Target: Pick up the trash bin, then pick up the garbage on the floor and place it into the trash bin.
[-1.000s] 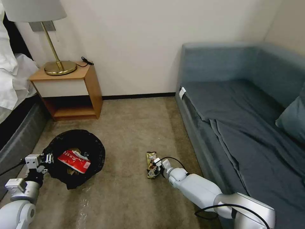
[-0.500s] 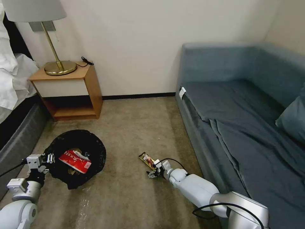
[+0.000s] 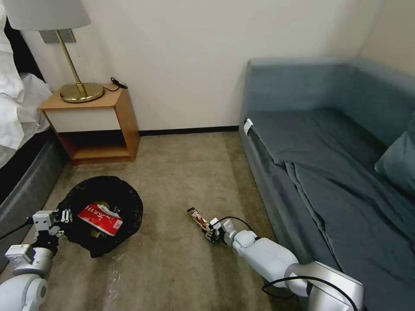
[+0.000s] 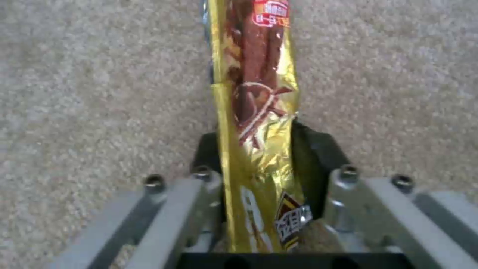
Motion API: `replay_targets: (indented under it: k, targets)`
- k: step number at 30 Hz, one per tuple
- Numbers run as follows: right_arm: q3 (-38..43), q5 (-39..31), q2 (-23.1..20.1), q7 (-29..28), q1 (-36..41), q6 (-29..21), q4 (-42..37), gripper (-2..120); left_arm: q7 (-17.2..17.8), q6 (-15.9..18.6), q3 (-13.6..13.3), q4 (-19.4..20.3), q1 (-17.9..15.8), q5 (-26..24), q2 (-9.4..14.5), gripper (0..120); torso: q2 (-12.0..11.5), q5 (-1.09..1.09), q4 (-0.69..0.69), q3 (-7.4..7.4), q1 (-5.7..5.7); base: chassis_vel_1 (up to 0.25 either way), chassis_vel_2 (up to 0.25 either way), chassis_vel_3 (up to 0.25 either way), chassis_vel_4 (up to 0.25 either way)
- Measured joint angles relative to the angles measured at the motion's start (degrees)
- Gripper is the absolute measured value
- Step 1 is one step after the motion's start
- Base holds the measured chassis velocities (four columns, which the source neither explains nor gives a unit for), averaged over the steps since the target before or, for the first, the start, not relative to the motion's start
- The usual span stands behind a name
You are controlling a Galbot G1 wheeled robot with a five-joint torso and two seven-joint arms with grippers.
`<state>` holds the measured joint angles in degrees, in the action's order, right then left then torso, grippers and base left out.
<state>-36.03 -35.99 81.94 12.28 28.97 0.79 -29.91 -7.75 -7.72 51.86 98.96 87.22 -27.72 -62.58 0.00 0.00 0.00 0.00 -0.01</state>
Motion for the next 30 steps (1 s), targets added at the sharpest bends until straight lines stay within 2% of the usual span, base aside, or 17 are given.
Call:
replay_targets:
  k: [6, 8, 14, 16, 21, 24, 28, 30]
  targets:
    - [0.0, 0.0, -0.4, 0.0, 0.2, 0.0, -0.8, 11, 0.0, 0.0, 0.1, 0.2, 0.2, 0.1, -0.2, 6, 0.0, 0.00, 0.01, 0.00, 0.00, 0.000, 0.000, 0.000, 0.000]
    - [0.3, 0.1, -0.9, -0.2, 0.2, -0.1, -2.0, 0, 0.0, -0.1, 0.2, 0.2, 0.2, 0.1, -0.3, 6, 0.0, 0.00, 0.01, 0.01, 0.01, 0.000, 0.000, 0.000, 0.000]
    - [0.9, -0.2, -2.3, -1.0, 0.2, -0.3, -5.5, 0, -0.1, -0.1, 0.4, 0.3, 0.3, 0.1, -0.3, 6, 0.0, 0.00, 0.01, 0.01, 0.01, 0.000, 0.000, 0.000, 0.000]
    - [0.2, -0.7, -4.1, -1.4, 0.0, -0.6, -10.0, 0, -0.1, -0.1, 0.4, 0.6, 0.5, 0.1, -0.2, 6, 0.0, 0.01, 0.01, 0.01, 0.01, 0.000, 0.000, 0.000, 0.000]
    - [-0.1, 0.3, -5.3, -1.7, -0.1, -0.1, -13.5, 0, -0.1, -0.1, 0.4, 0.6, 0.4, 0.1, -0.3, 6, 0.0, -0.01, 0.00, 0.01, 0.01, 0.000, 0.000, 0.000, 0.000]
    - [0.3, 2.7, -6.6, -1.9, 0.2, 2.5, -20.5, 0, -0.1, -0.2, 0.2, 0.7, -0.1, 0.2, -0.5, 6, 0.0, 0.00, 0.00, 0.01, 0.01, 0.000, 0.000, 0.000, 0.000]
    - [0.5, 3.3, -7.3, -2.5, 0.2, 2.7, -26.1, 0, -0.1, -0.1, 0.0, 0.9, -0.2, 0.2, -0.4, 6, 0.0, 0.00, 0.01, 0.01, 0.01, 0.000, 0.000, 0.000, 0.000]
    - [0.8, 3.6, -7.7, -3.8, 0.2, 2.4, -33.4, 0, -0.1, -0.1, -0.1, 0.7, -0.6, 0.4, -0.3, 6, 0.0, 0.00, 0.00, 0.00, 0.01, 0.000, 0.000, 0.000, 0.000]
